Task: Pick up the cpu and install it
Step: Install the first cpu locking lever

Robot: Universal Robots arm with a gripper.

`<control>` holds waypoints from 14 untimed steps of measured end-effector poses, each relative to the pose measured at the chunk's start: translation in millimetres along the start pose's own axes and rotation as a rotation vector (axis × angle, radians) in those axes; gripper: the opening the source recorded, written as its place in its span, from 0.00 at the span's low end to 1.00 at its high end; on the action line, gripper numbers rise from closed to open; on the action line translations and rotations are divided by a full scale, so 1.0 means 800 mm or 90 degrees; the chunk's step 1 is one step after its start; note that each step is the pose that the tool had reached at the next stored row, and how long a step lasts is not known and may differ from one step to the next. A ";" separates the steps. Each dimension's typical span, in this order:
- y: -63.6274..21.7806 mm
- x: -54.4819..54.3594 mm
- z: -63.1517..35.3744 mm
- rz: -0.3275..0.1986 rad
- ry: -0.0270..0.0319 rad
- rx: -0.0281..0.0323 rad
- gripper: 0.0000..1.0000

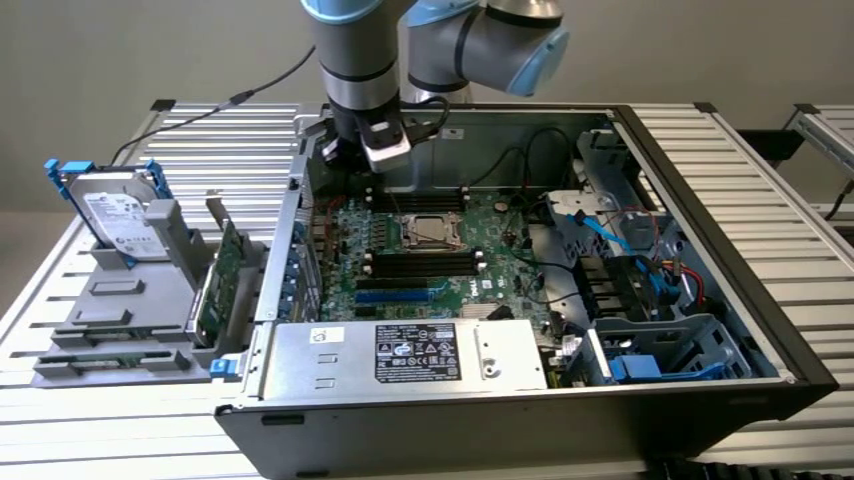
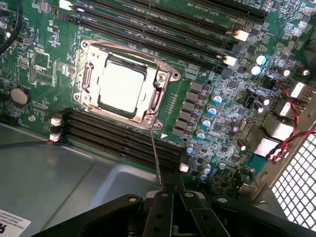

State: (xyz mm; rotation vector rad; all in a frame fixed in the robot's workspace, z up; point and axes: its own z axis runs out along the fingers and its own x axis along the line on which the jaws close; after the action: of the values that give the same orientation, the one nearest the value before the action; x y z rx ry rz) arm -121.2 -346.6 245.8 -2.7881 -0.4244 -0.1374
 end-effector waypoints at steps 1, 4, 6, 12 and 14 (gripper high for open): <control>0.000 0.000 0.000 0.004 0.0018 -0.0008 0.11; -0.001 0.000 0.000 0.014 0.0065 -0.0029 0.11; -0.002 0.001 0.000 0.020 0.0097 -0.0041 0.11; -0.004 0.002 0.001 0.035 0.0184 -0.0075 0.11; -0.004 0.004 0.001 0.039 0.0203 -0.0084 0.11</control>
State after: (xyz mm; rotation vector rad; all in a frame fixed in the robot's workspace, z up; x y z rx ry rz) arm -119.3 -342.5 246.1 -2.8043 -0.3309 -0.1709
